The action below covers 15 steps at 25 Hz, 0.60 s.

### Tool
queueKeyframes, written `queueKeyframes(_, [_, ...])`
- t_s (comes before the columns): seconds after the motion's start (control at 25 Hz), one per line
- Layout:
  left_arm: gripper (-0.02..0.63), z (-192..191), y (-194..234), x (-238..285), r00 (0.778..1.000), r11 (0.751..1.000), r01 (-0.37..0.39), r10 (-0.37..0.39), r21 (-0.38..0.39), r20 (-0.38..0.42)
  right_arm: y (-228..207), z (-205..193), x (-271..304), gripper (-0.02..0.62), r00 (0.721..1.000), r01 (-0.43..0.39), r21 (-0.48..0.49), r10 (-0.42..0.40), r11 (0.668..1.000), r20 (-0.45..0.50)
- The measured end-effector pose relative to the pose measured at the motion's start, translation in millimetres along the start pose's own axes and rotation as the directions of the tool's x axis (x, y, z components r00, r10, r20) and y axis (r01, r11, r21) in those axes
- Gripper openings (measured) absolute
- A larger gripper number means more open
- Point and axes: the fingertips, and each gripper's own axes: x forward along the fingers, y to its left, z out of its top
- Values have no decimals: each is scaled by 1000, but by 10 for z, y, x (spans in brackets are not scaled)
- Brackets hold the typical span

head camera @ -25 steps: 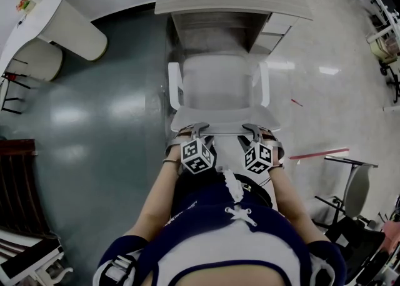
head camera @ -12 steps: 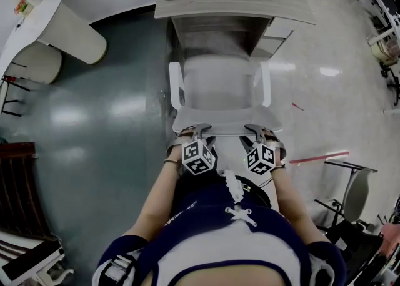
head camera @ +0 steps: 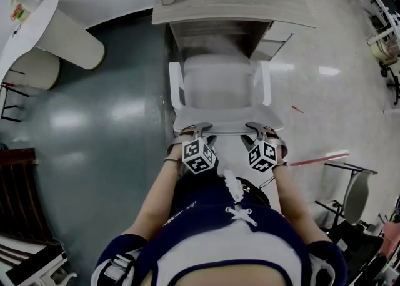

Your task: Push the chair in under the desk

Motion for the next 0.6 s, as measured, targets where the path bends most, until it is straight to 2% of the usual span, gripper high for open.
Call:
queueKeyframes(0.28, [156, 22, 134, 45, 1000, 1000, 26, -26, -12, -1, -128, 27, 61, 143, 1000, 3, 4, -3, 1000, 5])
queueKeyframes(0.6, [153, 20, 216, 42, 1000, 1000, 11, -11, 14, 14, -196, 66, 104, 147, 1000, 12, 7, -13, 1000, 11])
